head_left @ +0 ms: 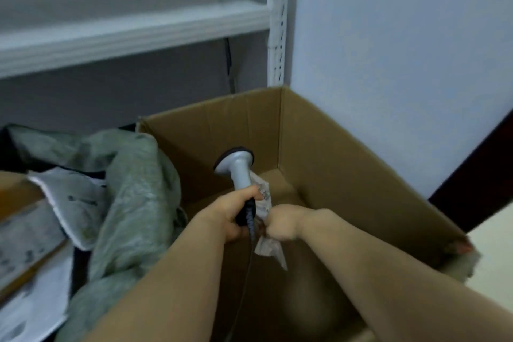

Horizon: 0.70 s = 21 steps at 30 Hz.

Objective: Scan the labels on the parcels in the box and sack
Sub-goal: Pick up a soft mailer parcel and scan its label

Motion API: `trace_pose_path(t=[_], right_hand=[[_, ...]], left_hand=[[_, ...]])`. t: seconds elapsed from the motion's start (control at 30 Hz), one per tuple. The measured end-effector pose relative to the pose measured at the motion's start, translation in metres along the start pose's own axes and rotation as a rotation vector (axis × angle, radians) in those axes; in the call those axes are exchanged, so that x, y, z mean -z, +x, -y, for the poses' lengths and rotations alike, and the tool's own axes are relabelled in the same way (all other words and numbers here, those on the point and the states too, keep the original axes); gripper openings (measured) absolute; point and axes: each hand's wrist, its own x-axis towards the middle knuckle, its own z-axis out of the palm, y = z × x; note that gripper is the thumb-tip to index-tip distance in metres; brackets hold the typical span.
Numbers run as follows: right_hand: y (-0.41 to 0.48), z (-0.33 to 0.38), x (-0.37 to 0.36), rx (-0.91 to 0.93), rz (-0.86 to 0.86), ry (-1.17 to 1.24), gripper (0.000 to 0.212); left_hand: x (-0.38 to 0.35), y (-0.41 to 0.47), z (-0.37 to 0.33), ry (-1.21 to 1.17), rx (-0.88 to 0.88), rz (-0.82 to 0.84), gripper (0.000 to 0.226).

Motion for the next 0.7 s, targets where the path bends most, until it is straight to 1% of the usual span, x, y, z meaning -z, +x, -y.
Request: trace_pose_path(t=[0.1, 0.17, 0.2, 0.23, 0.27, 0.3, 0.33, 0.37, 0.4, 0.43, 0.47, 0.5, 0.53, 0.63, 0.7], right_hand=[[-0.061, 0.026, 0.015, 0.087, -0.076, 0.181, 0.013], [-0.094, 0.034, 0.022, 0.093, -0.13, 0.339, 0.021], [-0.108, 0.039, 0.027, 0.088, -0.16, 0.47, 0.02], [-0.122, 0.043, 0.031, 0.054, -0.191, 0.636, 0.015], [-0.138, 0.049, 0.035, 0.011, -0.224, 0.818, 0.009], [-0.15, 0.055, 0.038, -0.019, -0.265, 1.013, 0.009], [-0.16, 0.06, 0.04, -0.021, -0.304, 1.186, 0.018], [-0.168, 0.065, 0.041, 0.0, -0.335, 1.301, 0.034], [-0.175, 0.073, 0.043, 0.035, -0.351, 1.382, 0.056], [-0.18, 0.079, 0.045, 0.06, -0.349, 1.433, 0.079], [-0.186, 0.088, 0.048, 0.071, -0.342, 1.47, 0.096], [-0.193, 0.096, 0.05, 0.079, -0.34, 1.498, 0.103], [-0.197, 0.101, 0.051, 0.081, -0.353, 1.52, 0.102], [-0.209, 0.112, 0.052, 0.069, -0.437, 1.505, 0.077], [-0.215, 0.116, 0.05, 0.074, -0.483, 1.489, 0.058]], left_hand=[[-0.008, -0.055, -0.009, 0.111, -0.047, 0.011, 0.036], [-0.012, -0.093, -0.015, 0.196, -0.096, -0.004, 0.031], [-0.014, -0.113, -0.017, 0.214, -0.106, 0.003, 0.029], [-0.014, -0.129, -0.018, 0.225, -0.116, -0.009, 0.027], [-0.015, -0.146, -0.019, 0.235, -0.137, -0.014, 0.025], [-0.015, -0.163, -0.019, 0.242, -0.158, -0.016, 0.028], [-0.016, -0.176, -0.018, 0.256, -0.185, -0.02, 0.035], [-0.017, -0.188, -0.018, 0.273, -0.216, -0.018, 0.041], [-0.018, -0.201, -0.017, 0.307, -0.243, -0.026, 0.042], [-0.02, -0.211, -0.016, 0.346, -0.27, -0.021, 0.037], [-0.021, -0.222, -0.014, 0.392, -0.3, -0.024, 0.03], [-0.021, -0.231, -0.013, 0.43, -0.325, -0.02, 0.027], [-0.022, -0.241, -0.012, 0.461, -0.341, -0.02, 0.025], [-0.019, -0.26, -0.007, 0.511, -0.373, -0.03, 0.026], [-0.016, -0.269, -0.006, 0.437, -0.381, 0.023, 0.034]])
